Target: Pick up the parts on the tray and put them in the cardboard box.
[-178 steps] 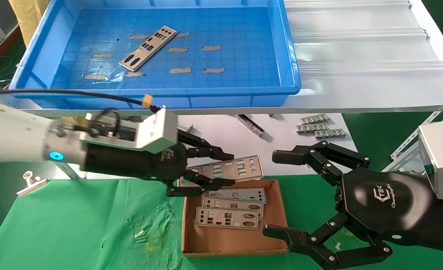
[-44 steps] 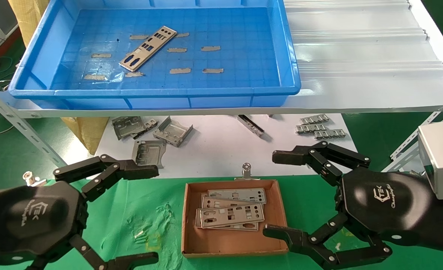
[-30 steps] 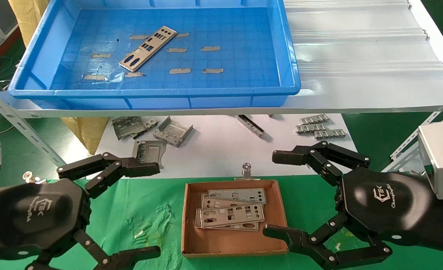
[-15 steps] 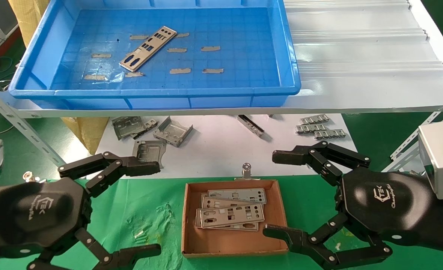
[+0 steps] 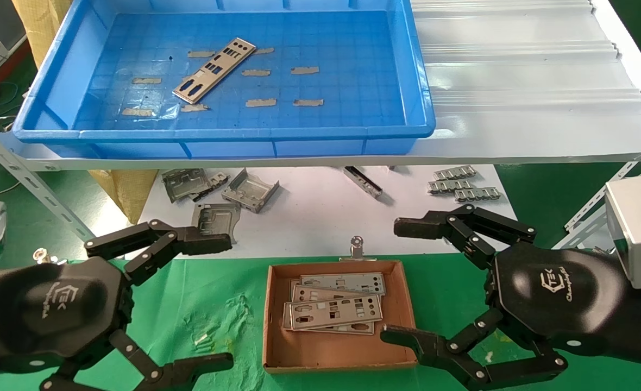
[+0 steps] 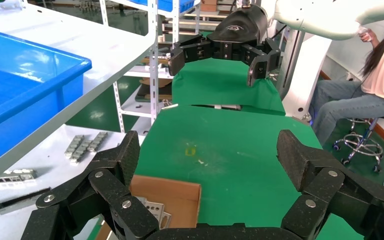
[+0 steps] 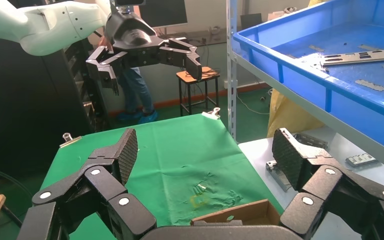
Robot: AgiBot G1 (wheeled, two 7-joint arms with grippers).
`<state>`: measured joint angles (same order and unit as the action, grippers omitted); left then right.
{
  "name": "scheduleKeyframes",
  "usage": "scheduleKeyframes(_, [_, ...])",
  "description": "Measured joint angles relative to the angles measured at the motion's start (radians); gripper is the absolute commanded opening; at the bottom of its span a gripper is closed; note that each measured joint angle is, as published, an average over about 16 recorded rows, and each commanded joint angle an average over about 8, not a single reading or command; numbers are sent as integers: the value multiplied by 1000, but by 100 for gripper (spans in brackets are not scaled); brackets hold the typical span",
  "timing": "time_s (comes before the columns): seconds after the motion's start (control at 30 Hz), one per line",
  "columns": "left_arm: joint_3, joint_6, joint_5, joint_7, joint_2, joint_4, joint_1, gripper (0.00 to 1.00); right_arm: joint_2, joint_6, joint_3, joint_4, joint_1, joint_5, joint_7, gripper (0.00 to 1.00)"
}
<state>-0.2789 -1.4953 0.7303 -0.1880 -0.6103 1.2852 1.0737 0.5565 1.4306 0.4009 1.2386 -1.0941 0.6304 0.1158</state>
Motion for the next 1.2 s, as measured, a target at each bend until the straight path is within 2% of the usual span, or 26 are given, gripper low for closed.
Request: scheduleKeyframes(1.2, [-1, 0, 0, 0, -1, -1, 1, 100, 0, 0, 0, 0, 0, 0, 0, 100])
